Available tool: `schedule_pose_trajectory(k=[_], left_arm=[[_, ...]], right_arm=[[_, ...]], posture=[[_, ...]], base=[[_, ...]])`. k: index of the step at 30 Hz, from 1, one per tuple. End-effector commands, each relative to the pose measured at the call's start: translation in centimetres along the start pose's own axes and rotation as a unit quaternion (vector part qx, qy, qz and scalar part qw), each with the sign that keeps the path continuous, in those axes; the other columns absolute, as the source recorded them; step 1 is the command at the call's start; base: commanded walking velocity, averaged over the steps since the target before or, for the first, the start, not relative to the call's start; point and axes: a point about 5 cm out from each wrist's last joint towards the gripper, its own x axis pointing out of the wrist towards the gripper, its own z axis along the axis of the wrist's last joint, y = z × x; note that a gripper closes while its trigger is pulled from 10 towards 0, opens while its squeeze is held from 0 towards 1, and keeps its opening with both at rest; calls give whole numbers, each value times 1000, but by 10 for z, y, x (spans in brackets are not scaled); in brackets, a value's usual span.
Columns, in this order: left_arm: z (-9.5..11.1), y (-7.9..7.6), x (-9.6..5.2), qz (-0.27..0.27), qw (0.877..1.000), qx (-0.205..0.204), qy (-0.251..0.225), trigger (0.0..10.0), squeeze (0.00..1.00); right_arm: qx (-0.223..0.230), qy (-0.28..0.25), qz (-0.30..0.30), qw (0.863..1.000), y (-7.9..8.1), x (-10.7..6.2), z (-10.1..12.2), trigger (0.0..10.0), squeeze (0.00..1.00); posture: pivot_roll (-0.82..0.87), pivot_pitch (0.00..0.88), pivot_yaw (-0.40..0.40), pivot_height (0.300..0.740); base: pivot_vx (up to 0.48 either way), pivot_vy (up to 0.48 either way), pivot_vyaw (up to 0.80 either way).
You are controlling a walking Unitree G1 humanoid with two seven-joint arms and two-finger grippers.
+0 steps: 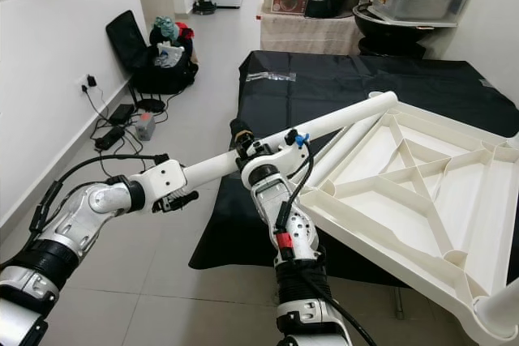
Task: Building children table
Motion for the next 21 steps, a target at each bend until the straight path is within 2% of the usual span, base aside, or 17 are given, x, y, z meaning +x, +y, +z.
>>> schedule_pose_trajectory(k=[1,21], left_arm=[[3,-2,3,-11,1000,9,-5,9373,0],[3,-2,3,-11,1000,9,-5,9373,0]], right_arm=[[83,50,52,994,39,4,-49,10000,0],[83,50,52,994,39,4,-49,10000,0]], posture=[[97,0,-68,740],[97,0,-68,740]], base=[[0,0,0],[0,0,0]])
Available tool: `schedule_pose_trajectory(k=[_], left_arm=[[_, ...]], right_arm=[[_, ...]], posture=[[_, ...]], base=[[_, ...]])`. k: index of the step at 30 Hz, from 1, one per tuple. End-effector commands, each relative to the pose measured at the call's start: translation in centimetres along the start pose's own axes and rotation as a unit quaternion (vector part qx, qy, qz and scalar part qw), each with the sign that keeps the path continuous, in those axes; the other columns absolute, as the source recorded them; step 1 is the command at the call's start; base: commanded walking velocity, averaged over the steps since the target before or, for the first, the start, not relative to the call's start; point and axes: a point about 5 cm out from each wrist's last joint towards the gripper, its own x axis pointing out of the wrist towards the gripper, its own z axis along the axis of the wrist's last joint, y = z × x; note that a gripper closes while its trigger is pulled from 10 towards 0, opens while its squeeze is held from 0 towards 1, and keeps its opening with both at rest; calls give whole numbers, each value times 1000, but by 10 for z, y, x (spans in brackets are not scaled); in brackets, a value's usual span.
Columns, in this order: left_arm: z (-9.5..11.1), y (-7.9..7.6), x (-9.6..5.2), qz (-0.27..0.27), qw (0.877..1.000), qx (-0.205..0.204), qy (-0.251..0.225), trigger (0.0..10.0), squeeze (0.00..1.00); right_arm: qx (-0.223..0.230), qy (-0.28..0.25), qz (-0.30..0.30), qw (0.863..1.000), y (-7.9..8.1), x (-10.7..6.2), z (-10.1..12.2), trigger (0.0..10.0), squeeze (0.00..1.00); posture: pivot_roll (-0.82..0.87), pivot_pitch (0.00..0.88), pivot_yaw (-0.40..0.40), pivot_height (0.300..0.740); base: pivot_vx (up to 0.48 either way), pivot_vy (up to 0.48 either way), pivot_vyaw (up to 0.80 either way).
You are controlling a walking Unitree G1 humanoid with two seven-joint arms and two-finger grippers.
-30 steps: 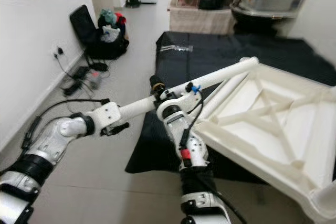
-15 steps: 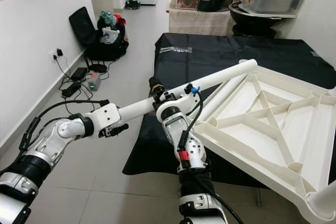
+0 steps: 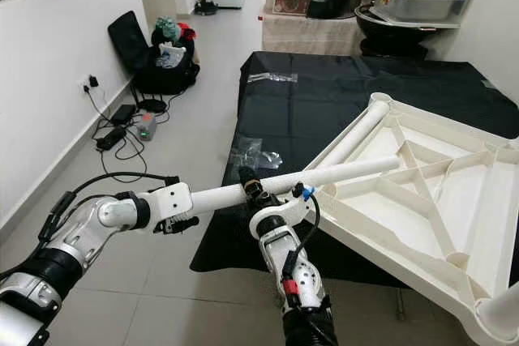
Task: Building children table
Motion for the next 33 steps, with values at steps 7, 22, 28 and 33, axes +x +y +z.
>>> schedule_pose_trajectory(k=[7,22,28,33], left_arm=[[14,25,-7,61,997,-9,-40,9373,0],[14,25,-7,61,997,-9,-40,9373,0],[62,9,20,22,991,38,-125,10000,0],[58,8,19,26,992,31,-120,10000,0]], right_arm=[[45,34,84,995,125,41,-33,10000,0],[45,34,84,995,125,41,-33,10000,0],[68,-44,118,990,118,44,-6,10000,0],[58,-63,124,989,116,40,4,10000,0]], posture=[[97,0,-68,740],[97,0,-68,740],[78,0,0,740],[72,0,0,740]], base=[[0,0,0],[0,0,0],[0,0,0],[0,0,0]])
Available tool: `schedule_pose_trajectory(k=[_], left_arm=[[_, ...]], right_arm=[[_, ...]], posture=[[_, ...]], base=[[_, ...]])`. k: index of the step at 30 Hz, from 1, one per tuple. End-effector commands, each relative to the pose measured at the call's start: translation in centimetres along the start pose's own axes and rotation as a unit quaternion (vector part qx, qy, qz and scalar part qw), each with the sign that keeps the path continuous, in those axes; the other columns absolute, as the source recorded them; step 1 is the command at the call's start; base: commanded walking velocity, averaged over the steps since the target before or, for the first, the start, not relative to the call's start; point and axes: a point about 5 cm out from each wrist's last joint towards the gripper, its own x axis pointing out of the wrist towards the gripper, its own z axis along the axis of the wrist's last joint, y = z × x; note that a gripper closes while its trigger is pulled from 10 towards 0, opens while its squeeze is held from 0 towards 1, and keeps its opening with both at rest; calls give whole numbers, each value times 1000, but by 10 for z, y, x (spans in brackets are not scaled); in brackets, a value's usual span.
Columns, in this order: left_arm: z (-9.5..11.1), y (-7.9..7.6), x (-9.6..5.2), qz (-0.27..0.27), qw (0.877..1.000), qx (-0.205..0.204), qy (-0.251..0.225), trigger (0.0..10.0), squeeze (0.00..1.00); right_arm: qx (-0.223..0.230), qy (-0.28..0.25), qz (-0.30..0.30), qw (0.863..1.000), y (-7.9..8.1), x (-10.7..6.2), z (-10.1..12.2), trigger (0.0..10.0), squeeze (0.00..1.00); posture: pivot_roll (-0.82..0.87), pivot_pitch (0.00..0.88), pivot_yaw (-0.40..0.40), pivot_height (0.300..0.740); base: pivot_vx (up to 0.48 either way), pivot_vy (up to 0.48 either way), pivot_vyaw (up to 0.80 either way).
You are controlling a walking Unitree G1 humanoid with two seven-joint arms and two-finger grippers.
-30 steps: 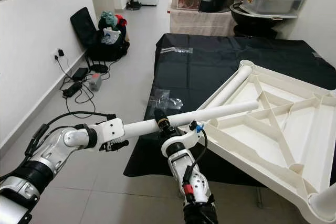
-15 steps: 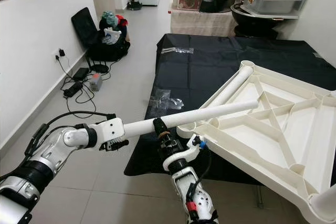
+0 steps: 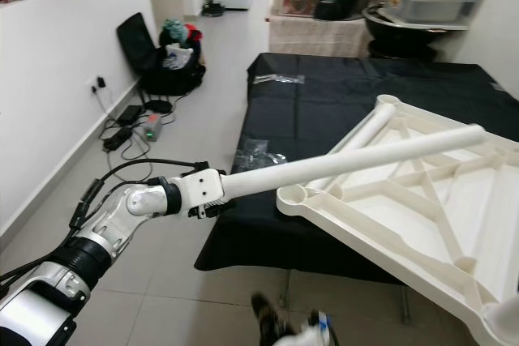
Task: Building children table
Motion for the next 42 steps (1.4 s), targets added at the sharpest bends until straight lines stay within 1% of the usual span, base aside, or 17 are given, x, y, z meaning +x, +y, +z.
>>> schedule_pose_trajectory(k=[1,3,6,8,10,11,13,14,16,19,21,42], left_arm=[[-1,5,-3,9,1000,4,1,10000,0],[-2,4,-4,9,1000,3,2,10000,0],[-5,5,-7,10,1000,1,7,10000,0],[-5,6,-7,11,1000,1,8,10000,0],[-6,7,-6,12,1000,1,7,10000,0],[-6,7,-6,12,1000,1,7,10000,0],[-5,8,-6,14,1000,1,7,10000,0],[-5,8,-6,14,1000,1,7,10000,0],[-5,9,-6,15,1000,-1,6,9922,0],[-5,9,-6,15,1000,-1,6,9922,0],[-5,9,-6,15,1000,-3,6,9961,0],[-5,9,-6,15,1000,-3,6,9961,0]], right_arm=[[-54,-112,424,897,356,-7,17,10000,0],[-61,-116,427,895,355,-10,21,10000,0],[-87,-129,435,887,356,-17,34,10000,0],[-93,-130,438,885,356,-19,37,10000,0],[-123,-134,447,876,358,-25,44,10000,0],[-123,-134,447,876,358,-25,44,10000,0],[-142,-138,450,871,359,-29,50,10000,0],[-142,-138,450,871,359,-29,50,10000,0],[-150,-147,445,871,355,-31,57,10000,0],[-150,-147,445,871,355,-31,57,10000,0],[-143,-154,436,875,348,-31,61,10000,0],[-143,-154,436,875,348,-31,61,10000,0]], posture=[[72,0,0,740],[68,0,0,740],[64,0,0,740],[64,0,0,740],[59,0,0,740],[59,0,0,740],[58,0,0,740],[58,0,0,740],[54,0,0,740],[54,0,0,740],[53,0,7,740],[53,0,7,740]], base=[[0,0,0],[0,0,0],[0,0,0],[0,0,0],[0,0,0],[0,0,0],[0,0,0],[0,0,0],[0,0,0],[0,0,0],[0,0,0],[0,0,0]])
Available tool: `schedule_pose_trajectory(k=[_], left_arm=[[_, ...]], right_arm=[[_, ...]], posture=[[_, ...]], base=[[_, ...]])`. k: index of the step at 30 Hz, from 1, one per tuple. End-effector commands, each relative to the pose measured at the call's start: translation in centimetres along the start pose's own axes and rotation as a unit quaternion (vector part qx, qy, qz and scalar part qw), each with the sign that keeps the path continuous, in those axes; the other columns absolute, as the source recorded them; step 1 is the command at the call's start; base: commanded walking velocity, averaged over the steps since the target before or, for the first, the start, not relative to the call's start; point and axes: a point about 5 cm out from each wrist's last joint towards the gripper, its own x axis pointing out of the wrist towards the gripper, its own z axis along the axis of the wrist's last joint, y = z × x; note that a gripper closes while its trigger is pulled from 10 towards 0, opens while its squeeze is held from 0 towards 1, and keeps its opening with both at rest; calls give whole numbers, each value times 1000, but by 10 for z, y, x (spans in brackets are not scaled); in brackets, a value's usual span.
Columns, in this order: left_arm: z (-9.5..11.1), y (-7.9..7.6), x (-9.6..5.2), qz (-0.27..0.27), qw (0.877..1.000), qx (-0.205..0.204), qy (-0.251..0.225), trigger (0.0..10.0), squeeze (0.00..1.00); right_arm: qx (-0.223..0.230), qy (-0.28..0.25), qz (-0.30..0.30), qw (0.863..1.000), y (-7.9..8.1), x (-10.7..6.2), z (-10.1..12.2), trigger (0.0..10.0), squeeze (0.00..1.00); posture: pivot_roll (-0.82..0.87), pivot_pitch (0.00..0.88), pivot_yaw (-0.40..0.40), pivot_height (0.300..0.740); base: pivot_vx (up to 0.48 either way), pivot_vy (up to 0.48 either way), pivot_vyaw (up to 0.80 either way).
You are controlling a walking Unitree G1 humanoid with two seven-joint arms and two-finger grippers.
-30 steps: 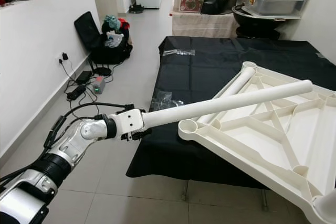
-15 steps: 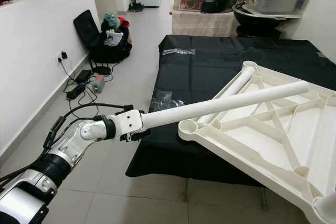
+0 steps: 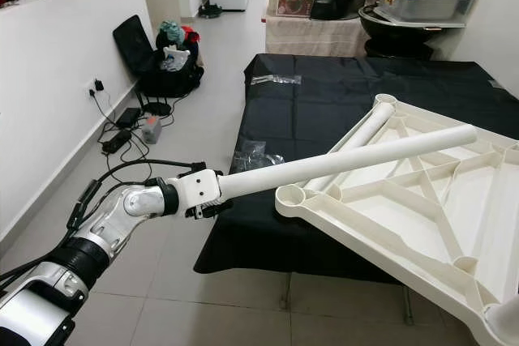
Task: Building children table
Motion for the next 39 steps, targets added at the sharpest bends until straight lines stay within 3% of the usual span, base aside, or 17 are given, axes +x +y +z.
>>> schedule_pose_trajectory(k=[1,39], left_arm=[[2,9,-2,15,1000,0,-5,9961,0],[2,9,-2,15,1000,0,-5,9961,0]], right_arm=[[-154,-174,491,840,368,-77,56,10000,0],[-154,-174,491,840,368,-77,56,10000,0]], posture=[[53,0,7,740],[53,0,7,740]], base=[[0,0,0],[0,0,0]])
